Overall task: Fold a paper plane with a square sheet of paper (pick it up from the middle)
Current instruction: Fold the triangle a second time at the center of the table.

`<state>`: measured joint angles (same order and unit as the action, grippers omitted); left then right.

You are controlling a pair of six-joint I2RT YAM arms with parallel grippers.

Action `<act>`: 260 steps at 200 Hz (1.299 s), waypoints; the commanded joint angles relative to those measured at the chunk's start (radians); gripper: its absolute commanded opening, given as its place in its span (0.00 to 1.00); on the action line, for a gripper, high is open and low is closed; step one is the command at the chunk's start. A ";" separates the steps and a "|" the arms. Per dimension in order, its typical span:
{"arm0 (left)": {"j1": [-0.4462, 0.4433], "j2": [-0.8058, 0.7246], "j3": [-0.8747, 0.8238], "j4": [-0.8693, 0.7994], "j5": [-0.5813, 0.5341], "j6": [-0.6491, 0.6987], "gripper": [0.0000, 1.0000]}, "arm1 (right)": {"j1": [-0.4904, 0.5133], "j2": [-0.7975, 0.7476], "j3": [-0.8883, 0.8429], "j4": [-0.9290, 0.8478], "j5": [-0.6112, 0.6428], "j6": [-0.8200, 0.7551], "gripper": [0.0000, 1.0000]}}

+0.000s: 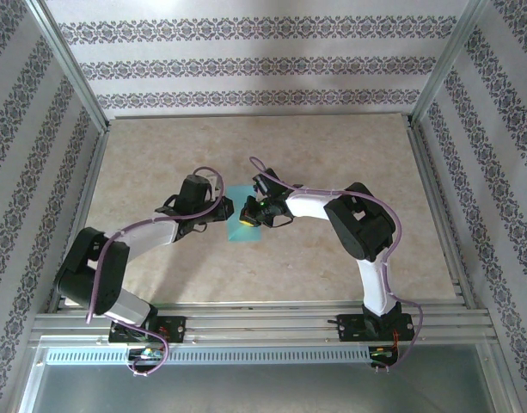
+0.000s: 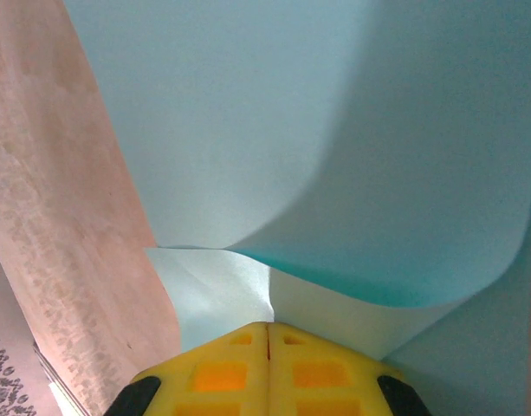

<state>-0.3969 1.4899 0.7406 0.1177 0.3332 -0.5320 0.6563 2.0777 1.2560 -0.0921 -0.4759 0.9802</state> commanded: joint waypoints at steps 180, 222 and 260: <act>-0.068 0.118 -0.069 -0.054 0.125 -0.107 0.15 | -0.013 0.052 0.003 -0.120 0.041 -0.032 0.06; -0.066 0.127 -0.060 -0.073 0.103 -0.091 0.14 | -0.014 0.051 0.000 -0.121 0.040 -0.033 0.06; -0.066 0.141 -0.065 -0.074 0.098 -0.089 0.14 | -0.015 0.050 0.000 -0.123 0.041 -0.035 0.06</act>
<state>-0.4526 1.6135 0.6613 0.0811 0.4583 -0.6441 0.6506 2.0808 1.2697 -0.1120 -0.4805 0.9619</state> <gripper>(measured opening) 0.142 0.065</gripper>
